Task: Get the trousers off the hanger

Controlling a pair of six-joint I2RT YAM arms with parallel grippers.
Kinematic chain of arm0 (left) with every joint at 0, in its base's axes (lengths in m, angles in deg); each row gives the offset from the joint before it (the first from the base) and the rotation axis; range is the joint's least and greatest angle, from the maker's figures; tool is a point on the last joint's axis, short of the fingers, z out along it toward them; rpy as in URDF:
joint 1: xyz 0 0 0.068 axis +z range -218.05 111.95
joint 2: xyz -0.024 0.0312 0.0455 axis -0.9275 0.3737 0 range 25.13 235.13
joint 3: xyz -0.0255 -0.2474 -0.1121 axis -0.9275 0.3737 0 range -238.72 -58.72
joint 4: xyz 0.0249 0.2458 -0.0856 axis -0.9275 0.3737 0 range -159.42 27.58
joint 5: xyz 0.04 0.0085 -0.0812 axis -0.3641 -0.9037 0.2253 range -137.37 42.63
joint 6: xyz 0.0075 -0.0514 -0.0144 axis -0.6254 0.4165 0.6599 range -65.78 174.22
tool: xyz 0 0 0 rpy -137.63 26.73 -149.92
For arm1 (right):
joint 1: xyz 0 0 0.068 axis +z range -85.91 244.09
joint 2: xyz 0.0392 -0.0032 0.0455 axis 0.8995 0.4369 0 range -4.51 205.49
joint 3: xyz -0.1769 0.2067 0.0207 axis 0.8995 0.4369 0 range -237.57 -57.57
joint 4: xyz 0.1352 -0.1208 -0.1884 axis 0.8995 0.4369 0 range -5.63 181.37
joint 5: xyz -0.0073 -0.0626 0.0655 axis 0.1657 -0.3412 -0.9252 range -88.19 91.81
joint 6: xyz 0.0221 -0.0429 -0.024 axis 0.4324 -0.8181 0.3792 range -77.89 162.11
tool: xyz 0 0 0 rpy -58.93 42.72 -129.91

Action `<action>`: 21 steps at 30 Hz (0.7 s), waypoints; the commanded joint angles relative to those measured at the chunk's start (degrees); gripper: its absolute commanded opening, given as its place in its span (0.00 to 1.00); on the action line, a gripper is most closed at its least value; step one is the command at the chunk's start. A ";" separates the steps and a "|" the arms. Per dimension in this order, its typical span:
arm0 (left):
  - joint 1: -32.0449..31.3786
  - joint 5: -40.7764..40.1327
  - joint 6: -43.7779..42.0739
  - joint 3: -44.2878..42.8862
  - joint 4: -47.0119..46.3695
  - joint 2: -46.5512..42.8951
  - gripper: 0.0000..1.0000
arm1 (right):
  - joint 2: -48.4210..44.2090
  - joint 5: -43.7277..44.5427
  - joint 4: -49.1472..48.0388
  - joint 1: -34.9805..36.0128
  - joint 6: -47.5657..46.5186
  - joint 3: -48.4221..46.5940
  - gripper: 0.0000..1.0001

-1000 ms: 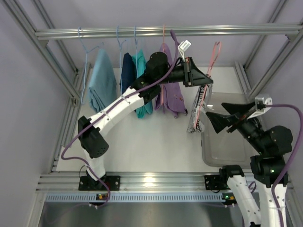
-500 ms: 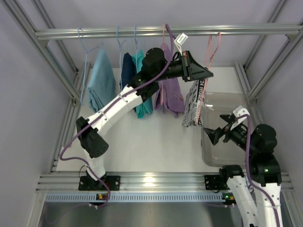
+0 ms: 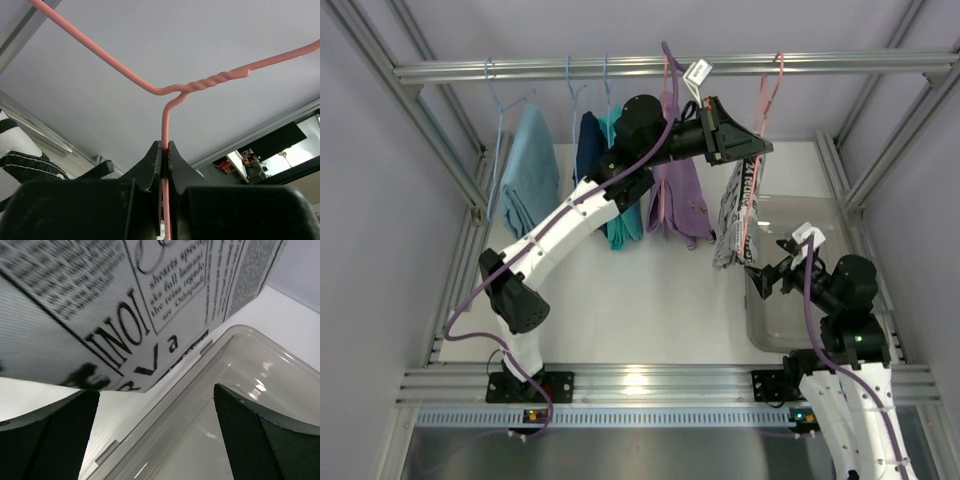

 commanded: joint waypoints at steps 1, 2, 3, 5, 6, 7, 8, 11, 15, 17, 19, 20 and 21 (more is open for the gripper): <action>0.14 -1.36 2.00 -4.54 -8.10 -1.71 0.00 | 1.08 2.08 -10.17 -0.30 -1.43 2.08 0.93; 0.14 -1.36 2.27 -4.54 -8.45 -1.97 0.00 | 1.69 2.43 -10.97 -0.39 -1.25 2.52 0.93; 0.14 -1.36 2.36 -4.80 -8.36 -1.97 0.00 | 2.04 2.78 -11.67 -0.39 -1.08 2.88 0.93; 0.14 -1.45 2.71 -4.98 -8.28 -2.24 0.00 | 2.74 3.92 -14.57 -0.30 0.24 3.67 0.93; 0.14 -1.54 2.71 -5.16 -8.19 -2.32 0.00 | 3.53 3.93 -15.45 -0.39 0.85 3.85 0.93; 0.14 -1.71 2.62 -5.16 -8.10 -2.32 0.00 | 3.97 3.49 -16.24 -0.39 1.64 3.85 0.93; 0.14 -1.72 2.62 -5.25 -8.10 -2.50 0.00 | 4.76 3.05 -17.64 -0.30 3.39 3.76 0.93; 0.14 -2.07 2.97 -5.42 -7.92 -2.76 0.00 | 5.47 0.86 -20.72 0.05 6.39 4.28 0.93; 0.14 -2.33 3.41 -5.60 -7.92 -2.76 0.00 | 5.65 1.29 -22.84 1.28 8.15 5.08 0.99; 0.14 -2.59 3.59 -5.77 -7.84 -2.68 0.00 | 5.91 1.55 -23.46 1.98 9.55 4.82 1.00; 0.14 -2.77 3.76 -5.95 -7.75 -2.68 0.00 | 5.74 3.13 -24.16 3.03 10.87 4.55 0.99; 0.14 -2.77 3.85 -6.12 -7.75 -2.50 0.00 | 5.82 3.14 -24.07 3.39 11.05 4.38 1.00; 0.14 -3.03 3.94 -6.21 -7.57 -2.33 0.00 | 5.74 3.31 -25.46 3.82 11.06 4.11 0.99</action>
